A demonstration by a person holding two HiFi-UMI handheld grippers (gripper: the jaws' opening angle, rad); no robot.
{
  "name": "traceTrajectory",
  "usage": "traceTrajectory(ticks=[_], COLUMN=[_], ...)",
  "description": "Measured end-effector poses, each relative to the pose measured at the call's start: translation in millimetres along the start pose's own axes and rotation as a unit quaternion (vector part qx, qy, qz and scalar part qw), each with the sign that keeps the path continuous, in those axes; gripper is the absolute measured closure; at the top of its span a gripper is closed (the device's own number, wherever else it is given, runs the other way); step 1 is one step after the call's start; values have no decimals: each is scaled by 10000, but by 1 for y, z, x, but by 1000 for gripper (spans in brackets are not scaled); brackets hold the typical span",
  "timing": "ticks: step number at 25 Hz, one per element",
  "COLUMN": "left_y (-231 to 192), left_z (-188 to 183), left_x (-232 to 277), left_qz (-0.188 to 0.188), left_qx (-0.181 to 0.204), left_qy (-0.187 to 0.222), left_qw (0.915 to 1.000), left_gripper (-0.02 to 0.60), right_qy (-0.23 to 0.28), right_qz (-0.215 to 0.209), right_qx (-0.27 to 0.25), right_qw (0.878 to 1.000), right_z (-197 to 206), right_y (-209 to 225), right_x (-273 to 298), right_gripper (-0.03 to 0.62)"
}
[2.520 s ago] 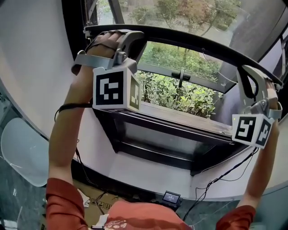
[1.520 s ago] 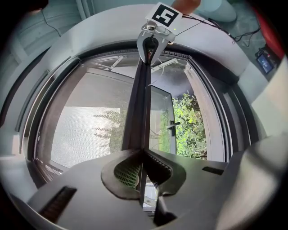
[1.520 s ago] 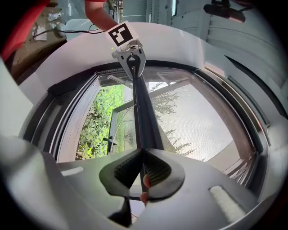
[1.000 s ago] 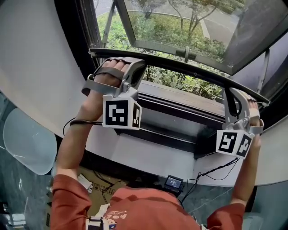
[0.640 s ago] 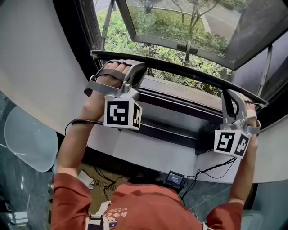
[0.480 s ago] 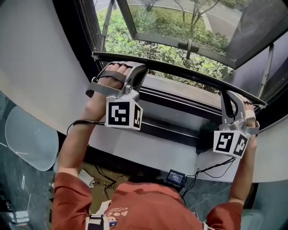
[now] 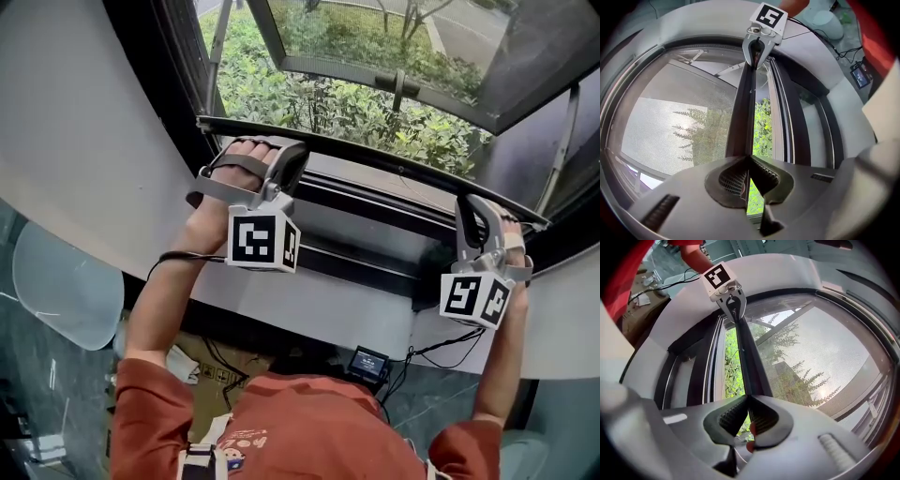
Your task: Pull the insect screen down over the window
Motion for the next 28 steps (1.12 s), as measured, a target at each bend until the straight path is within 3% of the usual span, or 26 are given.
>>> traceTrajectory(ticks=[15,28], left_y=[26,71], left_z=[6,18], left_x=[7,19], left_qz=[280,840], left_qx=[-56,-189], left_qy=[-56,-160], left_qw=[9996,9962], left_gripper=[557,557], right_qy=[-72,-185], right_qz=[-382,-989], right_qx=[164,417], right_qw=[9991,9941], right_z=[5,14], right_y=[-25,-69], right_x=[5,13], right_gripper=[560,560])
Point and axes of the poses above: the fingertips, and each gripper's own axes: x forward along the fingers, y to its right, z out of its underside, the point moved 7 cm from there along -x, backward along the fingers, and after that the axes turned 7 degrees about -x, right-handed, at the moved point
